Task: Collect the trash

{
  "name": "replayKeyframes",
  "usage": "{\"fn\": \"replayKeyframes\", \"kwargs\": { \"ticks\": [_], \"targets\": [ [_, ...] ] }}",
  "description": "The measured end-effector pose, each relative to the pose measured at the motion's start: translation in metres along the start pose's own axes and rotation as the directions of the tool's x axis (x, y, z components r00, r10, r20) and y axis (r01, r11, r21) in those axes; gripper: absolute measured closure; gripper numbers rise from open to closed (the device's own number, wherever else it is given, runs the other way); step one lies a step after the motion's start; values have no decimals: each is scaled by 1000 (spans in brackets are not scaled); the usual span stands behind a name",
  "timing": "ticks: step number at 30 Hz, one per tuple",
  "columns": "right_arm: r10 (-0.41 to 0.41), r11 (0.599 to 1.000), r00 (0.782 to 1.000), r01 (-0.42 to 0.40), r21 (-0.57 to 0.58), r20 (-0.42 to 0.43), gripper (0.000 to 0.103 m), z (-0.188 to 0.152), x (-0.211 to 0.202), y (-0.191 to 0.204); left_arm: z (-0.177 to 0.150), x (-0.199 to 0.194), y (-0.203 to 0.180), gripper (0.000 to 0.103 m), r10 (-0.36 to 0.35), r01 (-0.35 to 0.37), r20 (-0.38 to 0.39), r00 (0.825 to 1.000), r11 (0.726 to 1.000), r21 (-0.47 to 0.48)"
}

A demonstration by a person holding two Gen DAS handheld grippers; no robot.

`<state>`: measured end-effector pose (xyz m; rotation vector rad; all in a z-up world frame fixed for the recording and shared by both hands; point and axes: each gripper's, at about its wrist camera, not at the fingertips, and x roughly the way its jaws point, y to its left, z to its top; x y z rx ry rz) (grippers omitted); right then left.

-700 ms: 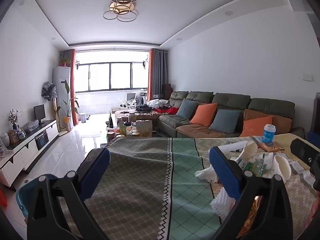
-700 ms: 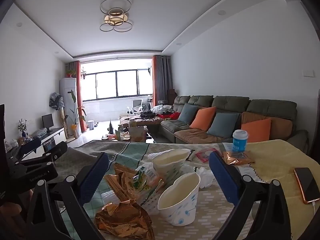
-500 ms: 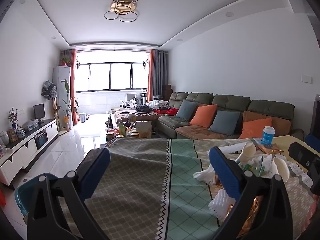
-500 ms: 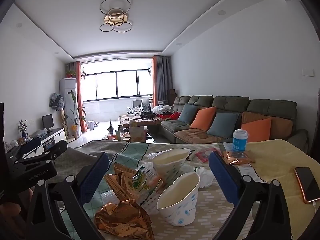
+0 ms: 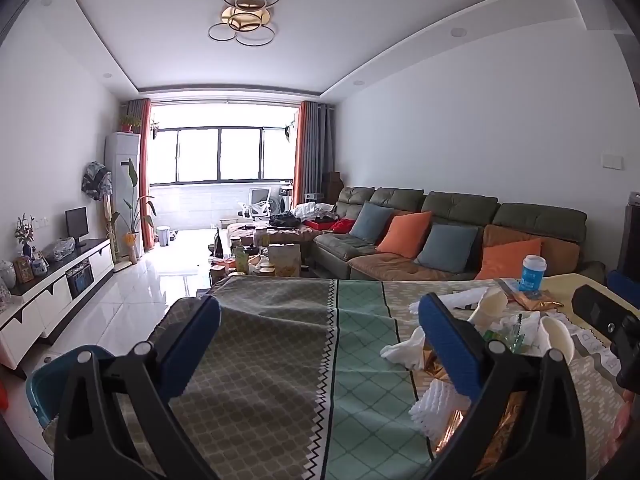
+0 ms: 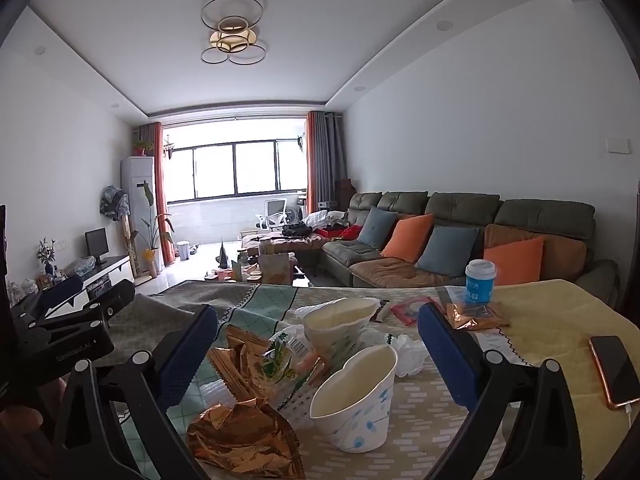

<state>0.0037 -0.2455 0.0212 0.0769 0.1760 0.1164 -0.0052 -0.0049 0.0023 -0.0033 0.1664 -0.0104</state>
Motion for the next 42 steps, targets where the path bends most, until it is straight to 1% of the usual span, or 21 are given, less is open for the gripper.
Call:
{"fn": "replayKeyframes", "kwargs": {
  "ticks": [42],
  "targets": [
    [1,1000,1000,-1,6,-9,4,0,0,0,3,0,4,3,6,-6,15,1000,1000,-17]
  ]
}}
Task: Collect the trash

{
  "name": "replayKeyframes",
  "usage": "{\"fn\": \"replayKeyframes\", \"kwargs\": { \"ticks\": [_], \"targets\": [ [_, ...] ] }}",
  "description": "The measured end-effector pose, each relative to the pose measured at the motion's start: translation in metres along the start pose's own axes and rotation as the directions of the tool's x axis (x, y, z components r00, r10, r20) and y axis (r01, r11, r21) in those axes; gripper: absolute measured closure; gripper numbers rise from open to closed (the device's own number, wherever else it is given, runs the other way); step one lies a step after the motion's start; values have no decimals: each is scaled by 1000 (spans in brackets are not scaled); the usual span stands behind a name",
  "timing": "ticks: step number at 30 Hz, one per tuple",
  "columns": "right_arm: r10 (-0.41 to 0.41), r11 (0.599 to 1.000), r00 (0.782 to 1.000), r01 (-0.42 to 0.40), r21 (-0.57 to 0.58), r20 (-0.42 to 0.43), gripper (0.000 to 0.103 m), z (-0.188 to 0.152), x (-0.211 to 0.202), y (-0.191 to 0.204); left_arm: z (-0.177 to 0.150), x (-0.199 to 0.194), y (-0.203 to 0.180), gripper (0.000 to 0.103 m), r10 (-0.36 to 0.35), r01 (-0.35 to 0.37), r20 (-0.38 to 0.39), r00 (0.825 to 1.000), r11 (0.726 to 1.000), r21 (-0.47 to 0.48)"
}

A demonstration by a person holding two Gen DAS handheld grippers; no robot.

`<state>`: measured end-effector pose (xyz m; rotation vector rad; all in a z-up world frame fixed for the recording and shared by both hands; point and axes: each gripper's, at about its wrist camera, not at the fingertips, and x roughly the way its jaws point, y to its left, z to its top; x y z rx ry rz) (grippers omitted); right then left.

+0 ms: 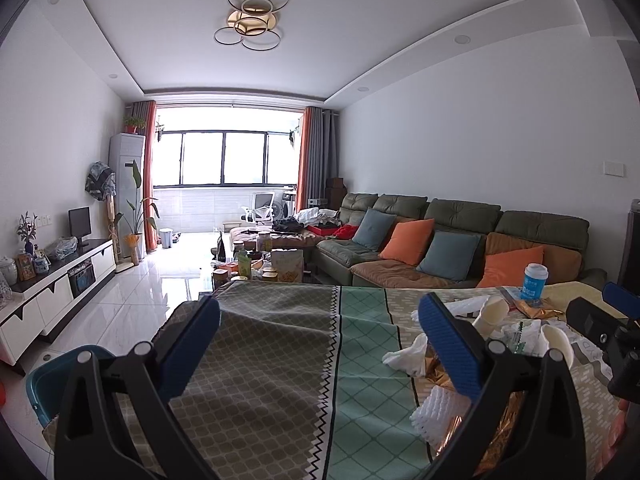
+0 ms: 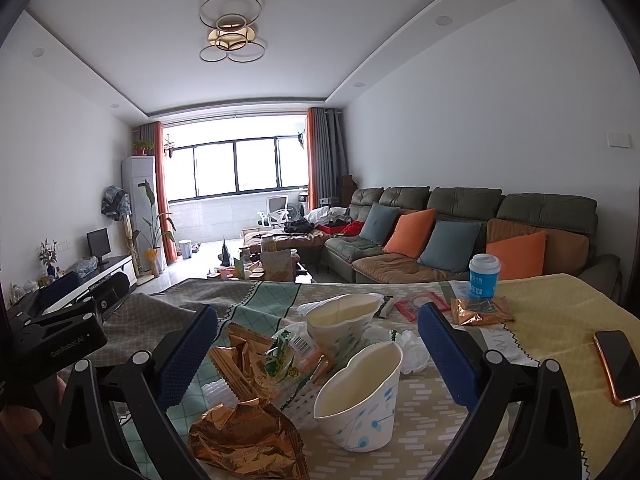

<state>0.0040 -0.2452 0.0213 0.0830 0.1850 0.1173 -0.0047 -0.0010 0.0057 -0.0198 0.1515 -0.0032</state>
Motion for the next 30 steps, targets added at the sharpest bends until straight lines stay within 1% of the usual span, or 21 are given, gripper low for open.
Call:
{"fn": "replayKeyframes", "kwargs": {
  "ticks": [26,27,30],
  "targets": [
    [2,1000,1000,-2,5,-9,4,-4,6,3,0,0,0,3,5,-5,4,1000,1000,0],
    [5,1000,1000,-5,5,-9,4,-9,2,9,0,0,0,3,4,-4,4,1000,1000,0],
    [5,1000,1000,-5,5,-10,4,-10,2,10,0,0,0,3,4,-4,4,1000,1000,0]
  ]
}}
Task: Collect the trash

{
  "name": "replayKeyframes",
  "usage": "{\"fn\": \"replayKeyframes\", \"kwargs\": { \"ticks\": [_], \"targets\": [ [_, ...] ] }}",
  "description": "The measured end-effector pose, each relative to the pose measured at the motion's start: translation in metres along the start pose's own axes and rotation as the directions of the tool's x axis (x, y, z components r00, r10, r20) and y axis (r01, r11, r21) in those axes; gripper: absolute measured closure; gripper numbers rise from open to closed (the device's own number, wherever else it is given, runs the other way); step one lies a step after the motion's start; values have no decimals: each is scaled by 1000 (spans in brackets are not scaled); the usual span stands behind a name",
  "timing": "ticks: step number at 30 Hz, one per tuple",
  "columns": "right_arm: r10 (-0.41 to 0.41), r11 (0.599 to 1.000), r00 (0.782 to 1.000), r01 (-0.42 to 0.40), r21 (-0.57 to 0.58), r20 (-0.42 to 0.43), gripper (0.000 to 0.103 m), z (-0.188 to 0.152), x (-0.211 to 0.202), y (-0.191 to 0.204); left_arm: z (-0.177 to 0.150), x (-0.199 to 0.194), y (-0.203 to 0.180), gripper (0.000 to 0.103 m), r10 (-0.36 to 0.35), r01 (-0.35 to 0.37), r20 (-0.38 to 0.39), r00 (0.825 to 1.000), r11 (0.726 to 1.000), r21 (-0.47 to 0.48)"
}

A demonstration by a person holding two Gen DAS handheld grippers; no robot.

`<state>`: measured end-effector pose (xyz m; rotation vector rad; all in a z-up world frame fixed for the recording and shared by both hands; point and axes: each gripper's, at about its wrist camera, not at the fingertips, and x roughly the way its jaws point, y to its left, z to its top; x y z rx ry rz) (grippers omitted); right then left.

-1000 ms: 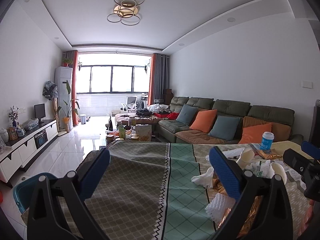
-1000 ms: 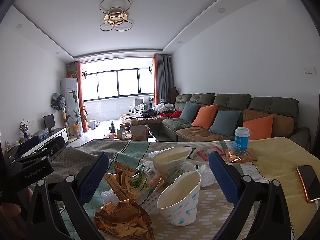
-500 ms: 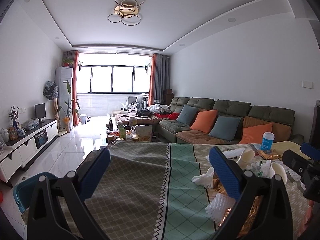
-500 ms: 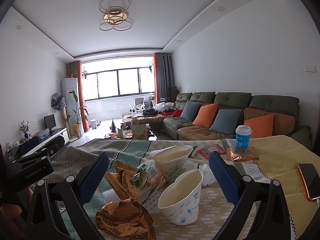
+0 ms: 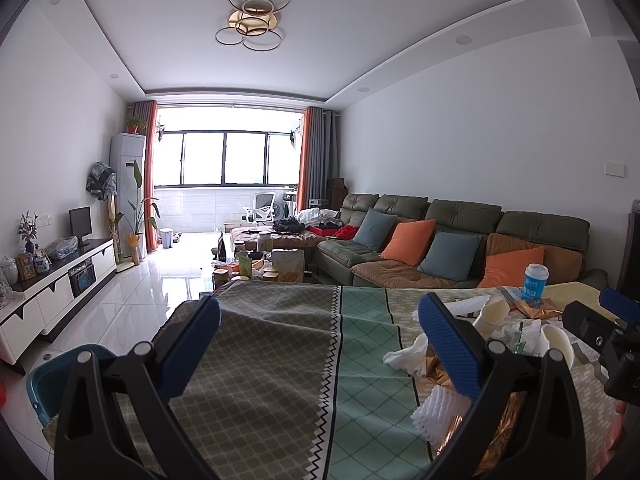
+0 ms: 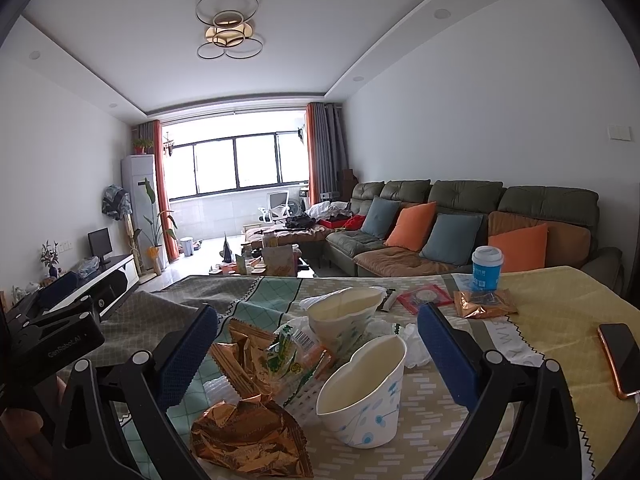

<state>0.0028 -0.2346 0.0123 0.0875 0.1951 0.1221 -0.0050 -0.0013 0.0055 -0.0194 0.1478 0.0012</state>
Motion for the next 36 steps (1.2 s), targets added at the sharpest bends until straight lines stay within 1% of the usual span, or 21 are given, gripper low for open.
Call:
{"fn": "replayKeyframes", "kwargs": {
  "ticks": [4,12,17,19,23,25,28,29,31,32,33,34,35,36],
  "targets": [
    [0,1000,1000,0,2,-2,4,1,1,-2,-1,0,0,3,-1,1,-1,1000,1000,1],
    [7,1000,1000,-6,5,-20,4,-11,1,3,-5,1,0,3,-4,4,-8,1000,1000,-1],
    [-7,1000,999,7,11,-51,4,-12,-1,4,-9,4,0,3,-17,17,-23,1000,1000,-1],
    [-15,1000,997,16,11,-75,4,-13,-1,5,-11,6,-1,3,-30,30,-31,999,1000,7],
    [-17,1000,991,20,20,-135,4,-16,3,2,-18,10,-4,3,-104,106,-76,992,994,24],
    [-22,999,987,26,25,-162,4,-19,8,-1,-23,14,-5,3,-164,168,-117,979,985,25],
    [-14,999,978,23,37,-207,4,-21,11,1,-34,21,-10,4,-249,259,-191,950,965,32],
    [-8,999,976,17,42,-216,6,-20,14,-2,-39,22,-12,4,-272,286,-208,940,958,39],
    [7,998,972,7,60,-235,12,-22,16,-7,-47,22,-17,4,-328,349,-244,912,936,45],
    [16,998,970,1,69,-244,20,-22,20,-12,-52,23,-20,4,-367,390,-269,891,920,39],
    [25,997,966,-4,82,-256,28,-22,20,-15,-55,23,-21,4,-390,415,-285,876,909,32],
    [30,996,964,-6,91,-263,32,-22,21,-19,-59,24,-22,4,-413,440,-303,859,897,24],
    [37,994,962,-9,106,-271,37,-23,21,-22,-63,26,-25,5,-441,471,-329,835,882,12],
    [43,993,960,-10,118,-277,41,-23,20,-24,-66,26,-27,6,-457,488,-342,821,873,5]
  ]
}}
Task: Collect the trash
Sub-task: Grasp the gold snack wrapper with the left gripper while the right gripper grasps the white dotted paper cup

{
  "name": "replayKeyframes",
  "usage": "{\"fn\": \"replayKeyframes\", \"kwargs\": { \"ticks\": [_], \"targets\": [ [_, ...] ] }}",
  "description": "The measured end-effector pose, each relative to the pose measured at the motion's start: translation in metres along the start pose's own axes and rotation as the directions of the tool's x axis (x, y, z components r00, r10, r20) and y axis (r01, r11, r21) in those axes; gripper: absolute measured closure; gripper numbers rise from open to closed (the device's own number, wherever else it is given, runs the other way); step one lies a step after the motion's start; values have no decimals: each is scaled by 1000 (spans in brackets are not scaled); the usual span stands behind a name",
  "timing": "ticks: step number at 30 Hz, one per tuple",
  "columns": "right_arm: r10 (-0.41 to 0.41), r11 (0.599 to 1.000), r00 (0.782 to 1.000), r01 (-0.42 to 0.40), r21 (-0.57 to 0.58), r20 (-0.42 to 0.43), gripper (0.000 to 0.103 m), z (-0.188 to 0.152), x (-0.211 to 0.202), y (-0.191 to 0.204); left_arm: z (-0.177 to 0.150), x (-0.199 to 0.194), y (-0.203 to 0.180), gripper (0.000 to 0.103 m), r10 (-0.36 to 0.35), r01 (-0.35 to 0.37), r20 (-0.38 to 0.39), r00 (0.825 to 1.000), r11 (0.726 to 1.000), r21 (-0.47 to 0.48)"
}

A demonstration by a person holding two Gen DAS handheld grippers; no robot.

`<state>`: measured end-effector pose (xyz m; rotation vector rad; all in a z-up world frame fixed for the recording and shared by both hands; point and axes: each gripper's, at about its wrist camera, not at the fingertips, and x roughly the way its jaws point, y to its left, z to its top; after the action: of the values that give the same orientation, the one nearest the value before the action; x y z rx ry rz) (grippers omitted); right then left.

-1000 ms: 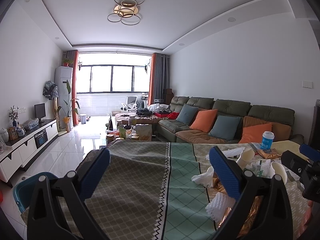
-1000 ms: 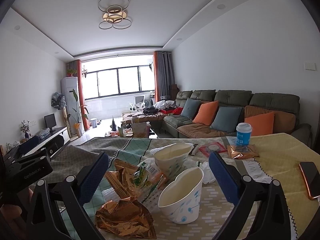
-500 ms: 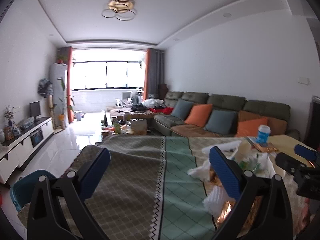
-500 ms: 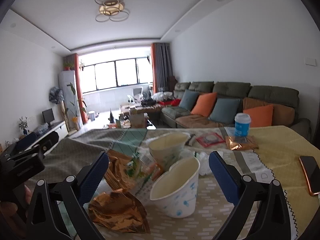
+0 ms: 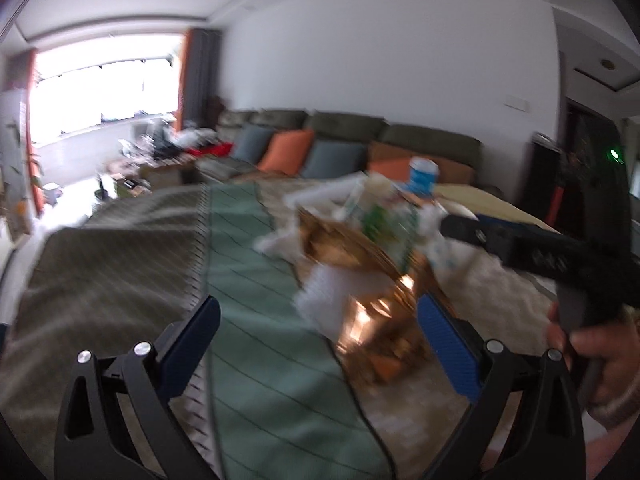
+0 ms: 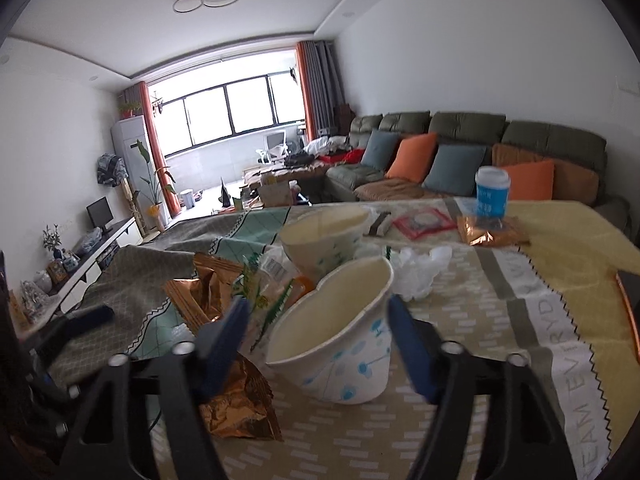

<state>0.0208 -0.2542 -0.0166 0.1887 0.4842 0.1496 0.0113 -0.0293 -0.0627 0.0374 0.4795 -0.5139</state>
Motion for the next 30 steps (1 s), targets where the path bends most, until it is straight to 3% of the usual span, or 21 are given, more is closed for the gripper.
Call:
{"fn": "replayKeyframes", "kwargs": {
  "ticks": [6,7,12,24,30],
  "targets": [
    [33,998,999,-32,51,-22,65,5,1,-17,-15,20,-6,39,-141,140,-110,984,990,-13],
    [36,998,999,-35,55,-23,66,5,0,-18,-17,23,-6,43,-162,160,-124,979,987,-25],
    [56,996,998,-55,66,-8,71,10,-2,-27,-24,32,-3,78,-206,199,-160,965,978,-59],
    [73,996,996,-75,56,46,78,26,-15,-29,-20,-9,3,84,-259,254,-92,962,965,-56],
    [129,990,986,-134,44,106,78,43,-30,-17,-13,-41,28,84,-206,204,-13,978,975,-92]
  ]
}}
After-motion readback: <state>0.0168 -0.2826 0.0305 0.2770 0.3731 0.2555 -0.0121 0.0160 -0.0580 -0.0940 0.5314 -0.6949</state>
